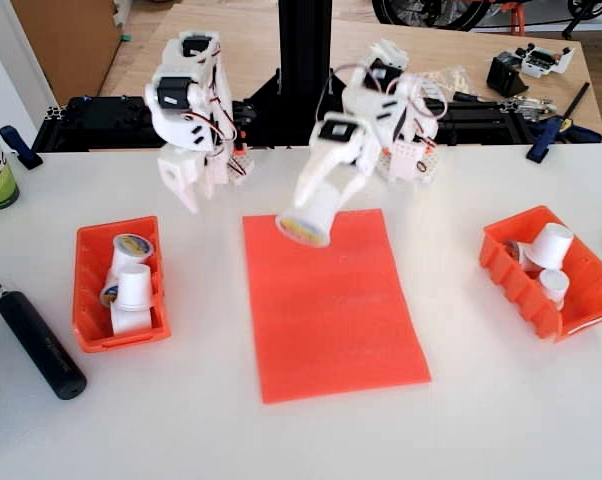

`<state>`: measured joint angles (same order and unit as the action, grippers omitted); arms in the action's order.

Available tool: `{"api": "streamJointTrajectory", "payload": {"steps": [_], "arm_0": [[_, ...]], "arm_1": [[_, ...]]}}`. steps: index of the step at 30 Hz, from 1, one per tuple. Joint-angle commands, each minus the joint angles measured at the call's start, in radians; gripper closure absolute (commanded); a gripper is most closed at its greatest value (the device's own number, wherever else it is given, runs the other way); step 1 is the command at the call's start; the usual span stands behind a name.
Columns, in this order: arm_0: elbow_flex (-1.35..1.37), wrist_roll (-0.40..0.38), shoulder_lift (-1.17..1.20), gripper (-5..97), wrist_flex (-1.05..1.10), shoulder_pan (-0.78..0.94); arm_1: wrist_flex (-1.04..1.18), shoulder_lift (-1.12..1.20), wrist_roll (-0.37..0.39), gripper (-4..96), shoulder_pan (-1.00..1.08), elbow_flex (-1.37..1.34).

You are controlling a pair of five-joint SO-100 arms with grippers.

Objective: Sort the coffee pods, blue into left, red into right

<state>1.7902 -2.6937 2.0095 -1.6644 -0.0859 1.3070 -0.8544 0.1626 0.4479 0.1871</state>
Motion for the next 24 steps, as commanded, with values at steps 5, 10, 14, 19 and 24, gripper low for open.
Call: {"api": "streamJointTrajectory", "payload": {"steps": [5, 10, 14, 19, 24], "arm_0": [[-0.023, -0.005, 0.034, 81, 0.054, 0.041], [-0.014, -0.014, 0.032, 81, 0.069, 0.038], [-0.012, -0.014, 0.046, 81, 0.054, 0.046], [-0.012, -0.011, 0.046, 81, 0.046, 0.04], [-0.012, 0.002, 0.06, 81, -0.031, 0.051]], "arm_1": [[0.038, -0.153, -0.413, 78.8, 0.018, 0.046], [0.118, -0.176, -0.265, 80.3, 0.0, 0.046], [0.143, -0.14, 0.029, 81.3, 0.009, 0.015], [0.308, -0.077, 0.63, 82.8, -0.04, 0.02], [0.417, -0.112, 0.93, 84.1, -0.147, 0.048]]}}
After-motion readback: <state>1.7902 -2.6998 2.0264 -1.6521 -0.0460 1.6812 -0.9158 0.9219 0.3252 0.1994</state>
